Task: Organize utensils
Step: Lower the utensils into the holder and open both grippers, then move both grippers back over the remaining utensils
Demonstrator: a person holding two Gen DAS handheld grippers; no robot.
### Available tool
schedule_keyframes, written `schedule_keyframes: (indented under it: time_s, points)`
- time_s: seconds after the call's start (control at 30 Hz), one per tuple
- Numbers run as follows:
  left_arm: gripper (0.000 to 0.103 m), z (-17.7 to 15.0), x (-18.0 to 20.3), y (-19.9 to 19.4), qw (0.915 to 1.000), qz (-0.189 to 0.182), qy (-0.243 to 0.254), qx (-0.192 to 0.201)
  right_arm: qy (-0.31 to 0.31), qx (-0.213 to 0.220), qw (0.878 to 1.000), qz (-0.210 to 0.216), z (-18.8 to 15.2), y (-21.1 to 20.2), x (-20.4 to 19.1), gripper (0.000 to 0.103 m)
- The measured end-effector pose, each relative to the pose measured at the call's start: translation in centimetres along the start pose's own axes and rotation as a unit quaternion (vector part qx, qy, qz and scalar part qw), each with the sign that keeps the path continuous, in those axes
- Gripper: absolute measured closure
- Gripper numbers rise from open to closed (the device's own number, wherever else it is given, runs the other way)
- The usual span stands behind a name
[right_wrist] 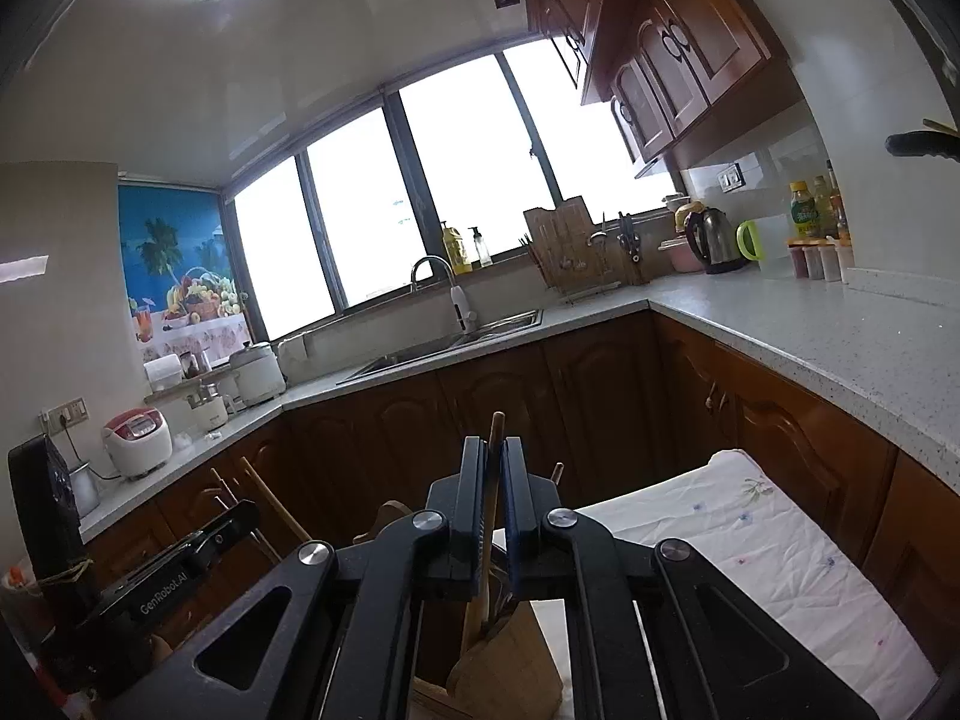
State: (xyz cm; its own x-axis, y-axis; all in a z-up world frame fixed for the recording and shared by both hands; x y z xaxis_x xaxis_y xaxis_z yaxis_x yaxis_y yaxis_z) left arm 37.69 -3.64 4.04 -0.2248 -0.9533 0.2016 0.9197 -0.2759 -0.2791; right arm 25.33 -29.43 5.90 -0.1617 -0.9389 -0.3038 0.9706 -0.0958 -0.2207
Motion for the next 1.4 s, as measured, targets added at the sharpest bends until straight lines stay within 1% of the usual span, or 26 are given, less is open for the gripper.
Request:
schedule_keyframes:
  time_s: [0.07, 0.13, 0.2, 0.27, 0.33, 0.4, 0.43, 0.47, 0.5, 0.57, 0.63, 0.67, 0.7, 0.77, 0.87, 0.9, 0.97, 1.07, 1.2, 1.4]
  points:
    - [0.099, 0.0, 0.1, 0.0, 1.0, -0.001, -0.001, -0.003, 0.004, -0.007, 1.0, 0.001, 0.1, 0.1, 0.1, 0.092]
    - [0.097, 0.0, 0.1, 0.0, 1.0, -0.001, -0.001, -0.006, 0.011, -0.007, 1.0, 0.001, 0.1, 0.0, 0.3, 0.083]
    - [0.088, 0.2, 0.0, -0.1, 1.0, -0.003, -0.003, -0.007, 0.014, -0.002, 1.0, 0.002, 0.1, -0.3, 0.3, 0.059]
    - [0.083, 0.2, 0.1, -0.4, 0.9999, -0.008, -0.003, -0.007, 0.015, 0.004, 1.0, 0.003, 0.2, -0.8, 0.3, 0.051]
    - [0.077, 0.2, 0.4, -0.7, 1.0, -0.008, 0.0, -0.005, 0.016, 0.003, 1.0, 0.004, 0.3, -1.0, 0.3, 0.046]
    - [0.062, 0.2, 0.7, -1.3, 0.9999, -0.01, 0.004, 0.0, 0.02, 0.001, 1.0, 0.006, 0.4, -1.0, 0.4, 0.032]
    - [0.056, 0.1, 0.7, -1.5, 0.9999, -0.008, 0.006, 0.003, 0.022, 0.0, 1.0, 0.007, 0.4, -1.2, 0.5, 0.03]
    - [0.047, 0.0, 0.8, -1.9, 0.9999, -0.004, 0.008, 0.008, 0.025, 0.0, 1.0, 0.008, 0.4, -1.3, 0.6, 0.029]
    - [0.043, -0.1, 0.8, -2.2, 0.9999, -0.004, 0.009, 0.013, 0.026, -0.001, 1.0, 0.008, 0.3, -1.4, 0.6, 0.026]
    - [0.04, -0.4, 0.8, -2.8, 0.9999, -0.006, 0.006, 0.014, 0.033, 0.001, 0.999, 0.009, 0.2, -1.8, 1.0, 0.021]
    - [0.035, -0.6, 0.6, -3.4, 0.9999, -0.009, 0.002, 0.012, 0.038, 0.001, 0.999, 0.01, 0.2, -2.2, 1.2, 0.019]
    - [0.028, -0.8, 0.5, -3.7, 0.9999, -0.009, 0.0, 0.012, 0.043, 0.001, 0.999, 0.011, 0.1, -2.4, 1.4, 0.016]
    - [0.024, -1.0, 0.4, -4.0, 0.9999, -0.007, -0.002, 0.012, 0.046, 0.001, 0.999, 0.012, 0.1, -2.7, 1.5, 0.013]
    - [0.021, -1.4, 0.3, -4.8, 0.9999, -0.006, -0.002, 0.014, 0.049, 0.001, 0.999, 0.014, 0.1, -3.1, 1.7, 0.008]
    - [0.008, -2.0, 0.3, -5.9, 0.9999, 0.004, -0.002, 0.01, 0.048, 0.0, 0.999, 0.016, -0.1, -3.9, 1.8, 0.005]
    - [0.006, -2.1, 0.3, -6.3, 0.9999, 0.008, -0.003, 0.009, 0.048, -0.001, 0.999, 0.017, -0.2, -4.1, 1.7, 0.003]
    - [0.004, -2.4, 0.3, -7.2, 0.9998, 0.013, -0.005, 0.011, 0.048, -0.003, 0.999, 0.021, -0.5, -4.8, 1.5, 0.001]
    - [0.001, -2.7, 0.6, -8.6, 0.9997, 0.022, -0.003, 0.01, 0.047, -0.008, 0.999, 0.026, -0.8, -5.6, 1.4, 0.0]
    - [0.001, -3.5, 0.1, -10.6, 0.9995, 0.031, 0.001, 0.004, 0.05, -0.013, 0.998, 0.031, -1.4, -6.9, 1.0, 0.0]
    - [0.001, -4.9, -0.3, -14.0, 0.9986, 0.048, -0.015, -0.018, 0.048, -0.017, 0.998, 0.041, -2.2, -9.0, 0.1, 0.0]
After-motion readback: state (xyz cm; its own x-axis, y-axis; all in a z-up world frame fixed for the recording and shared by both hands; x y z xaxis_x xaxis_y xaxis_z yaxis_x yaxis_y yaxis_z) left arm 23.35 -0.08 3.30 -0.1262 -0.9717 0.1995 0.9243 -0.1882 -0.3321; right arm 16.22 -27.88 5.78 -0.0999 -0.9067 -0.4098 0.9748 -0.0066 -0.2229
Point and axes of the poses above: each gripper's, at about its wrist camera, not at the fingertips, and y roughly the way its jaws point, x to its right, z to its top, the point moved 1 cm from there along y, roughly the way its jaws point
